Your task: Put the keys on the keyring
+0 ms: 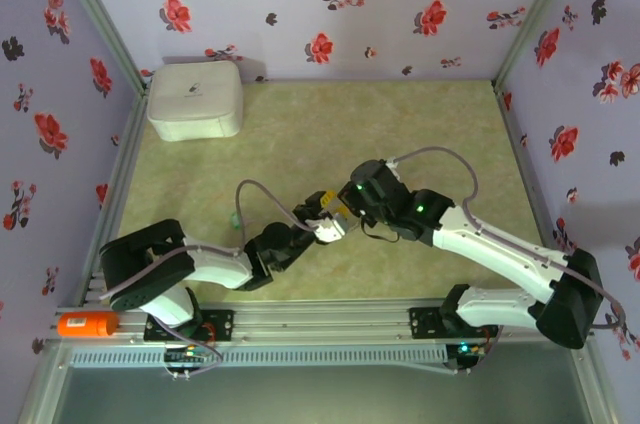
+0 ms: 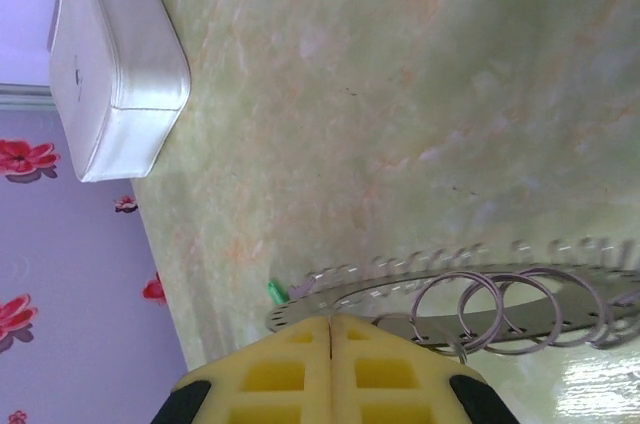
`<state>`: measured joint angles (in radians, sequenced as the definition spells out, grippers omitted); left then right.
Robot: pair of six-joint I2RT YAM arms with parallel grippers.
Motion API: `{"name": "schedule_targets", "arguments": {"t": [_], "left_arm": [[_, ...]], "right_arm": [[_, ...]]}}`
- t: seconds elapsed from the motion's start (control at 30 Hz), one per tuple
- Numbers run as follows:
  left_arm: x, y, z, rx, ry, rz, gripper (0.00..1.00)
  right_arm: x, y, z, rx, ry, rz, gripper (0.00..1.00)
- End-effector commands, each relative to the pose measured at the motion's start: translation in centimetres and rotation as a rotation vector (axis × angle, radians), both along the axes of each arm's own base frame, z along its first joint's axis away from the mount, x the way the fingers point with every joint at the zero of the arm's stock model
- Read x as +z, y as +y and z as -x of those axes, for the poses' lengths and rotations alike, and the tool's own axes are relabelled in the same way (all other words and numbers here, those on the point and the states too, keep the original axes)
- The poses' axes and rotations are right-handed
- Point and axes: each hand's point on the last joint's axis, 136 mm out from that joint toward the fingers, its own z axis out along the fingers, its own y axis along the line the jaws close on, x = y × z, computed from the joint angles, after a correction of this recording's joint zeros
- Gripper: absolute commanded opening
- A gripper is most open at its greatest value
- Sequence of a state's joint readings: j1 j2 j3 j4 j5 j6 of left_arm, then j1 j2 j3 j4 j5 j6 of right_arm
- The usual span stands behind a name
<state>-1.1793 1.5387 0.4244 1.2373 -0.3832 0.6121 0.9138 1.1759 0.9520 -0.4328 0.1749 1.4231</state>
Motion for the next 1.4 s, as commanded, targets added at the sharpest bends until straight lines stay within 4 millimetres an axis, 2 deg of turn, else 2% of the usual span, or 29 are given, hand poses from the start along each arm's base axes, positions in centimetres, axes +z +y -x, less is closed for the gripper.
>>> {"name": "schedule_targets", "arguments": {"t": [0.0,0.03,0.2,0.4,0.5,0.7,0.8,0.9,0.93,1.07,1.37], "left_arm": [[2.6,1.7,0.9,-0.005,-0.017,0.110,0.77],[2.5,2.5,1.1,0.001,-0.009,0.120,0.80],[2.9,6.4,1.6,0.057,0.029,0.187,0.80],[3.4,10.3,0.0,0.149,0.140,0.252,0.78],[3.4,11.3,-0.5,0.144,0.201,0.253,0.78],[3.1,11.2,0.0,0.035,0.313,0.223,0.79],[3.2,10.6,0.9,-0.045,0.355,0.227,0.77],[3.1,9.6,1.8,-0.120,0.392,0.219,0.71],[3.8,9.2,2.0,-0.147,0.393,0.224,0.69],[4.3,8.2,2.8,-0.224,0.423,0.209,0.62],[1.6,6.5,4.1,-0.342,0.552,0.162,0.54]], "right_arm": [[0.0,-1.4,-0.6,0.016,-0.074,0.084,0.00],[0.1,-1.8,-0.8,0.033,-0.101,0.110,0.00],[1.7,-2.6,-1.1,0.211,-0.298,0.252,0.00],[3.4,-2.1,0.2,0.502,-0.479,0.389,0.00],[3.8,-1.3,1.4,0.676,-0.528,0.441,0.00],[3.8,0.1,3.3,0.990,-0.637,0.530,0.00],[3.3,0.9,3.8,1.118,-0.675,0.563,0.00],[3.3,2.5,4.7,1.245,-0.702,0.517,0.00],[3.4,3.1,4.9,1.277,-0.708,0.497,0.00],[3.3,4.2,5.4,1.372,-0.731,0.471,0.00],[2.9,5.3,6.7,1.477,-0.810,0.408,0.00]]}}
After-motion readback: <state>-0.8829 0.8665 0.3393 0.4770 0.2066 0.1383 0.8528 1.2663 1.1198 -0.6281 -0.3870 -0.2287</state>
